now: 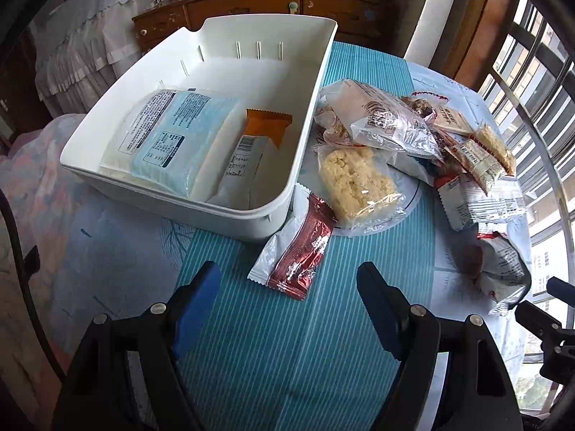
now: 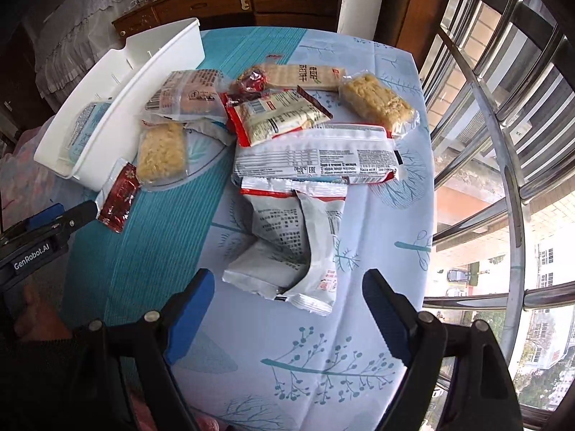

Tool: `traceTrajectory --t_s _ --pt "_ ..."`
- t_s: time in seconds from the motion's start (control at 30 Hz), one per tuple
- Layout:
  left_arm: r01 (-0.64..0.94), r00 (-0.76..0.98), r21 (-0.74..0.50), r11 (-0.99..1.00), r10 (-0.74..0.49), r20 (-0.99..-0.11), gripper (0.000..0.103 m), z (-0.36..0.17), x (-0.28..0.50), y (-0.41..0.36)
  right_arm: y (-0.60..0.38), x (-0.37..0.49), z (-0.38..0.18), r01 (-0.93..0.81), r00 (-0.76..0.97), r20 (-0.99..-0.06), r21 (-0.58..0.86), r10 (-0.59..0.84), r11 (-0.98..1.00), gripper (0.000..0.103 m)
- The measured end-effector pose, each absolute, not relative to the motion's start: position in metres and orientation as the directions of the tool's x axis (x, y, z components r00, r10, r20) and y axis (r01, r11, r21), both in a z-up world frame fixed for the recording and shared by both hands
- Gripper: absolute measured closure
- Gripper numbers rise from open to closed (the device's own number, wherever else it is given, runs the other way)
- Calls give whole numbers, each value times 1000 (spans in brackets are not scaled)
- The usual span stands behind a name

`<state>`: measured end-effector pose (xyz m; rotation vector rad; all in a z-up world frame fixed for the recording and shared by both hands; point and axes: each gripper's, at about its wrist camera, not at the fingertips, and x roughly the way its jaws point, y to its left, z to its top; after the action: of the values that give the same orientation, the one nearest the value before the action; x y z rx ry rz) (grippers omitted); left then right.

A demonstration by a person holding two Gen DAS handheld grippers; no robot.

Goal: Organize snacks
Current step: 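Grasp the red-and-white foil bag with right tool while left tool grasps small sachet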

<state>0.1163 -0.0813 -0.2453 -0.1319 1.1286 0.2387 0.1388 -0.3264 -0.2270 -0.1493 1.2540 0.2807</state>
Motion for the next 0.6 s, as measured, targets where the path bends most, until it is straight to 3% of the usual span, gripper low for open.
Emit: traceTrajectory --t_s 0.33,0.6 --pt "-216 382 205 955 276 -882 26 -274 144 -106 -337 152 -259 -297 228 -955 115 187 948 18" --pt "-248 316 273 929 344 -884 26 -291 156 -101 -333 157 -276 -311 225 -949 146 222 939 18"
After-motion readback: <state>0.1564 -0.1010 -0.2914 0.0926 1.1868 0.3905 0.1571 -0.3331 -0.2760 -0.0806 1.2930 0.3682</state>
